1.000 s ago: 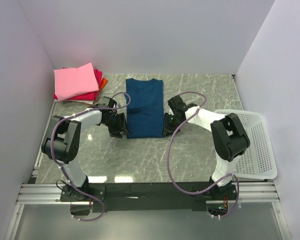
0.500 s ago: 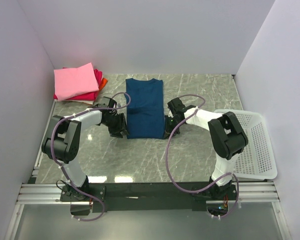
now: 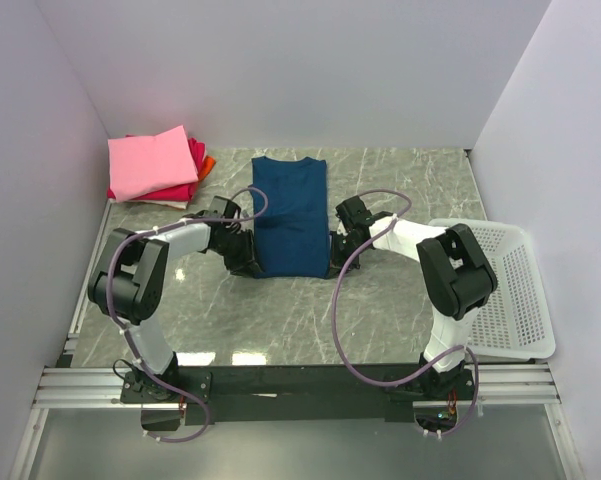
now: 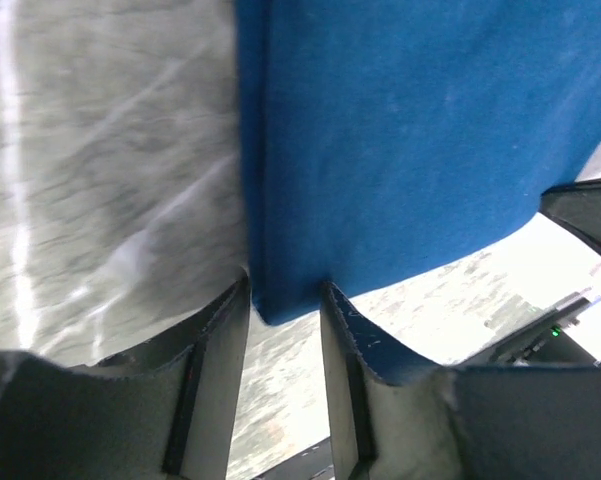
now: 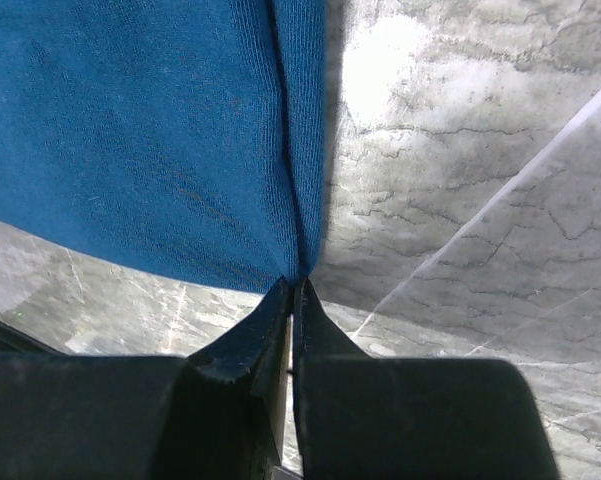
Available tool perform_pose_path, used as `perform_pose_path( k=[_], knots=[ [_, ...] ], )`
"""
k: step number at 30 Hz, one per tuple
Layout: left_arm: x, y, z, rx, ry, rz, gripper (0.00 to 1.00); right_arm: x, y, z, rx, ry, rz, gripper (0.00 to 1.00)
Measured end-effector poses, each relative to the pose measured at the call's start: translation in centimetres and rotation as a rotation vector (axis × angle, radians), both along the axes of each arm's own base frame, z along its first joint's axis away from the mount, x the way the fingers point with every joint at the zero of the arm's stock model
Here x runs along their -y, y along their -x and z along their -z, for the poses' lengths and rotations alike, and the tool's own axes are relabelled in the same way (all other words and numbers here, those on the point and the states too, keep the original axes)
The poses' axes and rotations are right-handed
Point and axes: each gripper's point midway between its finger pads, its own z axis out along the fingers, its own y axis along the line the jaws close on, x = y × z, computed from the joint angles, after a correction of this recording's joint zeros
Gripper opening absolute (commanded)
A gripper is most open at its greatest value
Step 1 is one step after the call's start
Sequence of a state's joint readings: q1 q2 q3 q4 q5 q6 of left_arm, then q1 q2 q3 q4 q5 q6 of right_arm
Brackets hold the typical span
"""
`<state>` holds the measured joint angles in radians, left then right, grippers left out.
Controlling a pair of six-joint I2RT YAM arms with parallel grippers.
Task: Fold and stack the t-shirts
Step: Fold the tshirt
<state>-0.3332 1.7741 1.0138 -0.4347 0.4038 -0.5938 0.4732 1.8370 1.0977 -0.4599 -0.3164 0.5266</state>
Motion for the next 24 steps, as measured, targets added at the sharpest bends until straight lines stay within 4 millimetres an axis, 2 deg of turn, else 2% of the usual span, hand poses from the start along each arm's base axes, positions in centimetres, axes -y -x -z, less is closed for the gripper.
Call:
perform_pose_path(
  k=[4, 5, 7, 11, 20, 24],
  knots=[
    [0.6, 0.2, 0.2, -0.016, 0.011, 0.0, 0.3, 0.0, 0.0, 0.0, 0.003, -0.001, 0.0, 0.04],
    [0.7, 0.3, 0.3, -0.021, 0.011, -0.001, 0.24, 0.0, 0.0, 0.0, 0.004, -0.001, 0.0, 0.03],
    [0.8, 0.5, 0.5, -0.029, 0.011, -0.004, 0.18, 0.0, 0.0, 0.0, 0.005, -0.001, 0.0, 0.02],
    [1.0, 0.7, 0.7, -0.037, 0.024, -0.007, 0.0, 0.0, 0.0, -0.1, 0.006, -0.001, -0.002, 0.0],
    [0.8, 0.9, 0.4, 0.001, 0.004, -0.013, 0.0, 0.6, 0.7, -0.3, 0.015, 0.011, 0.002, 0.0],
    [0.0, 1.5, -0.2, 0.031, -0.045, -0.014, 0.0, 1.3, 1.8, -1.5, 0.033, 0.006, 0.008, 0.0]
  ],
)
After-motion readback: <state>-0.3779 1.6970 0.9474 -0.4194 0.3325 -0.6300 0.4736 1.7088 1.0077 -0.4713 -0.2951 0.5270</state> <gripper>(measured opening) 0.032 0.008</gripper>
